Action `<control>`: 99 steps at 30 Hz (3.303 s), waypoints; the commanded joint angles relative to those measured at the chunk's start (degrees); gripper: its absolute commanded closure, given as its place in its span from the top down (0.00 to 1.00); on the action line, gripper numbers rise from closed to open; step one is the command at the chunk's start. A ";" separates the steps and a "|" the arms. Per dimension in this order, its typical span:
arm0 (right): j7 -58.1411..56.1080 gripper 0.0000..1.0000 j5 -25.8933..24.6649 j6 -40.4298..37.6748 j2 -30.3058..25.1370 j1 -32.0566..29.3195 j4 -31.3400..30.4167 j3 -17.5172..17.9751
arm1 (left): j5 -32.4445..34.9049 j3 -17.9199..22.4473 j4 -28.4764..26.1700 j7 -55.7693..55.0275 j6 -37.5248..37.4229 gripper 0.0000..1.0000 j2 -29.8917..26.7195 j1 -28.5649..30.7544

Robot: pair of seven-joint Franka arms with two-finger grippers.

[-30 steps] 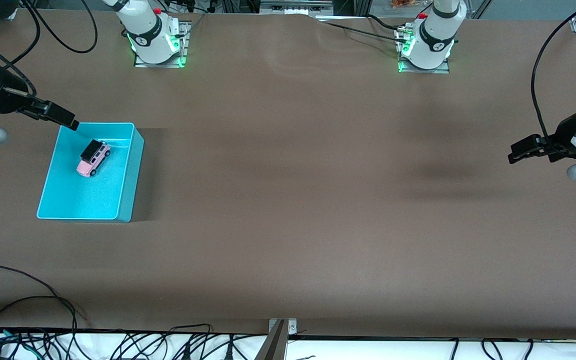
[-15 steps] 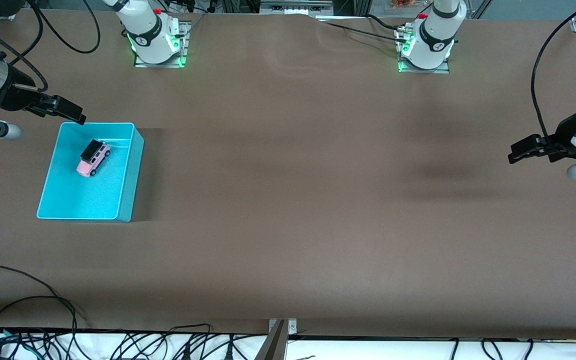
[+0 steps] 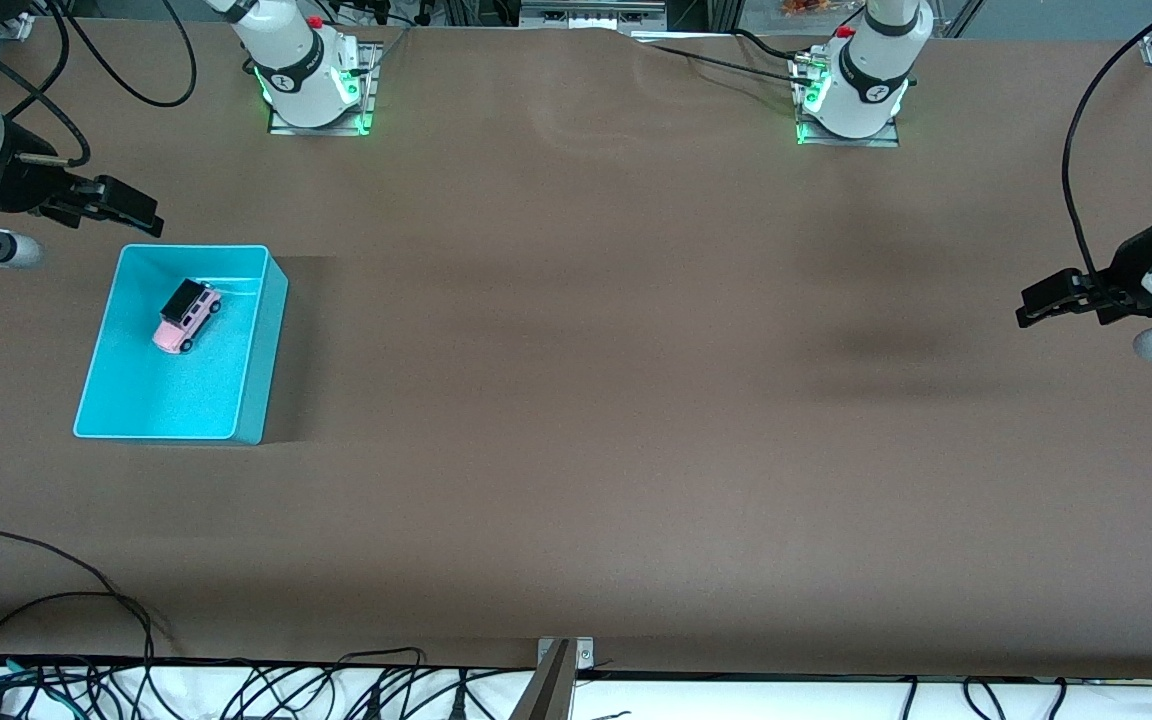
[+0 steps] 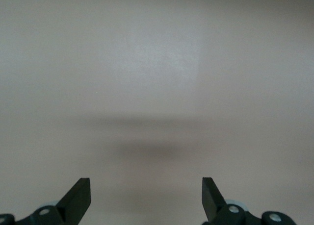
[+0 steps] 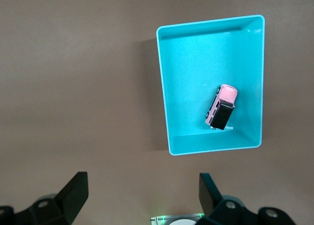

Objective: Wind and store pink jeep toy

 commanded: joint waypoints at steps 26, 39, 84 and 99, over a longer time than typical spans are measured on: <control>-0.38 1.00 -1.66 2.85 1.40 -0.77 2.74 -0.53 | -0.91 -0.13 -1.09 0.92 0.20 1.00 -0.98 0.16; -0.29 1.00 -1.13 10.15 -1.94 -0.77 -4.12 -0.88 | -0.91 -0.13 -1.09 0.92 0.20 1.00 -0.97 0.16; -1.35 1.00 -1.66 8.40 -1.42 -0.42 -3.77 -1.32 | -0.91 -0.13 -1.09 0.92 0.20 1.00 -0.80 0.16; -1.43 1.00 -1.66 7.87 -1.42 -0.51 -3.86 -1.41 | -0.91 -0.13 -1.00 0.92 0.20 1.00 -0.80 0.07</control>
